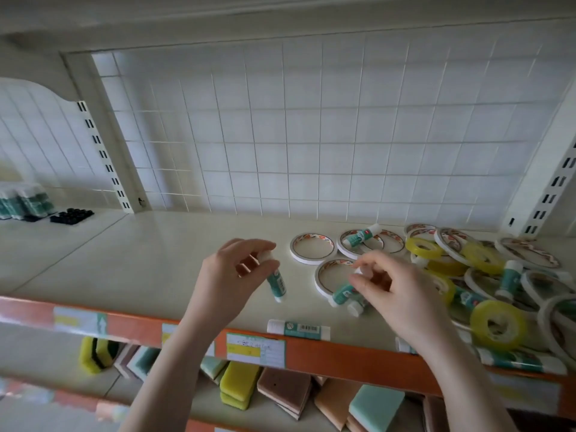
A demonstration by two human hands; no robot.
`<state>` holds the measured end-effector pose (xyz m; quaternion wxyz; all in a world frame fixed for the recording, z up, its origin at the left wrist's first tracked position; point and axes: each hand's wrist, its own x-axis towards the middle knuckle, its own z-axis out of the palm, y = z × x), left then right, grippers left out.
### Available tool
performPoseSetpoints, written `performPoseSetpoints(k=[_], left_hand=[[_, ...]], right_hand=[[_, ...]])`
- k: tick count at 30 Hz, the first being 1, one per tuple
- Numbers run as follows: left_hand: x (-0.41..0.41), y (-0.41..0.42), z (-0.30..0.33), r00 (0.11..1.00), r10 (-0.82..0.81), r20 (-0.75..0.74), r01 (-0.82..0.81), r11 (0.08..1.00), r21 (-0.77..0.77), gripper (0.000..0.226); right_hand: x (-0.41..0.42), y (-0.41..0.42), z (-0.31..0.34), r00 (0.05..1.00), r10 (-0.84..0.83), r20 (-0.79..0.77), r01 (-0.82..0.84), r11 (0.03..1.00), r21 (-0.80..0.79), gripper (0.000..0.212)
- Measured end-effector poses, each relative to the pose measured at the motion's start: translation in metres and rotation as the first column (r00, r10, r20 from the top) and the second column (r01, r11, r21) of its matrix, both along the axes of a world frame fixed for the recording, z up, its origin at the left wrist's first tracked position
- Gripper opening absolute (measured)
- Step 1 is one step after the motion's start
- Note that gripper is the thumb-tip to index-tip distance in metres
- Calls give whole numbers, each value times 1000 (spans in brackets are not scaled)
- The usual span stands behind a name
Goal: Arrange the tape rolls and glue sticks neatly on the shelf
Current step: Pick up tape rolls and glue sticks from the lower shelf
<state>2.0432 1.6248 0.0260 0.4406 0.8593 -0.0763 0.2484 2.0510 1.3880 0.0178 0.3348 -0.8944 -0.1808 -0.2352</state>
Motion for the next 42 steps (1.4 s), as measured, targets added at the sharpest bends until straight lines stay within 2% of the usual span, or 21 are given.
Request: performPoseSetpoints(k=[8,15,25,37,42], left_hand=[[-10,88,14,987,150,53,-152,988,24,24],[-24,229,13,974,219,60,-220,976,0,19],[-24,448,22,945,320,68,-325,942,79,18],[48,602,17,903,415,109,-424,903,72,17],[79,645,20,907,417,65,-420,906,52,17]], right_hand=[[12,97,12,991,-42,129,40,999,14,11],[17,249,14,993,-43,108,40,999,27,11],[34,459,32,999,8,49,-10,1000,26,9],[132,623,45,986,158,59,-157,987,-33,9],[167,681,50,981,191,30,-188,978,-95,16]])
